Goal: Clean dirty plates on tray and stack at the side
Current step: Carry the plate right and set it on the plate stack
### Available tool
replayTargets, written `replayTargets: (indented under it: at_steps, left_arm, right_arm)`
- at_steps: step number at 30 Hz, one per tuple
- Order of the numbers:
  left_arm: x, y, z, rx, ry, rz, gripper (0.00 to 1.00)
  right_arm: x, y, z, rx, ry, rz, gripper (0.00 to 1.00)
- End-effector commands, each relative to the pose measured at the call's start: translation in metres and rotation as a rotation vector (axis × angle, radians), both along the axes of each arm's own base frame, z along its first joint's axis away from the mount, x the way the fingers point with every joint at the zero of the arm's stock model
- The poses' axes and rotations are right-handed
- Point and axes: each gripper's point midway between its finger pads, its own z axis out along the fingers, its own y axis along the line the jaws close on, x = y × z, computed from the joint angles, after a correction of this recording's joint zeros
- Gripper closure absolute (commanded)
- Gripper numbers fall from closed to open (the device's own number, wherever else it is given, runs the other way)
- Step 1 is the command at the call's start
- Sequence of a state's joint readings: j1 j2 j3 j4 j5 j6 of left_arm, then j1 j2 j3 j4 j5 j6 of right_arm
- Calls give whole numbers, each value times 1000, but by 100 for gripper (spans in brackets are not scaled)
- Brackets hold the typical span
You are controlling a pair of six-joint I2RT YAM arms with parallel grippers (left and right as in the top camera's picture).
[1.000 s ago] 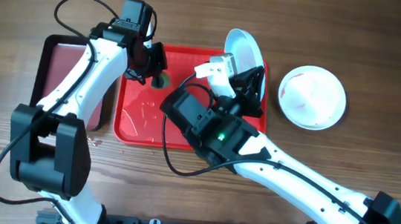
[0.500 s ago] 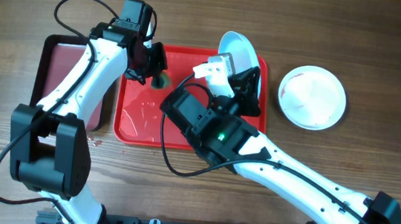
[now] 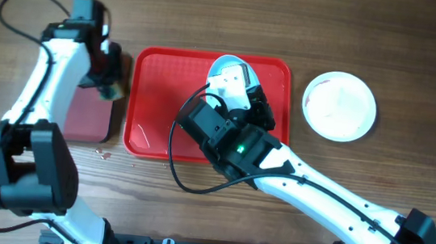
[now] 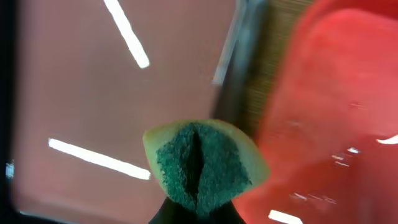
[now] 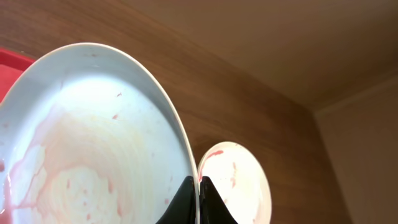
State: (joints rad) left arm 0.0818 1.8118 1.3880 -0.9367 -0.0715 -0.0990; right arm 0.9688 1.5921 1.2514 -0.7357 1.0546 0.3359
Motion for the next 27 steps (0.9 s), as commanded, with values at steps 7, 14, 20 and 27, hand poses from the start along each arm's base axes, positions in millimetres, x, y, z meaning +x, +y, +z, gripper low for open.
replayTargets:
  at_steps: [7,14,20,27]
  left_arm:
    - [-20,54,-57,38,96,0,65]
    - [-9,57,-39,43,64,11,0]
    - [12,8,47,-127,-78,-7,0]
    - [18,-89,59,-255,-112,-164,0]
  right_arm:
    - [4,-10,-6,106,48,-35,96]
    - [3,-15,2,165,22,-66,96]
    - [10,-57,35,426,35,-123,96]
    - [22,-149,34,628,109,-310,96]
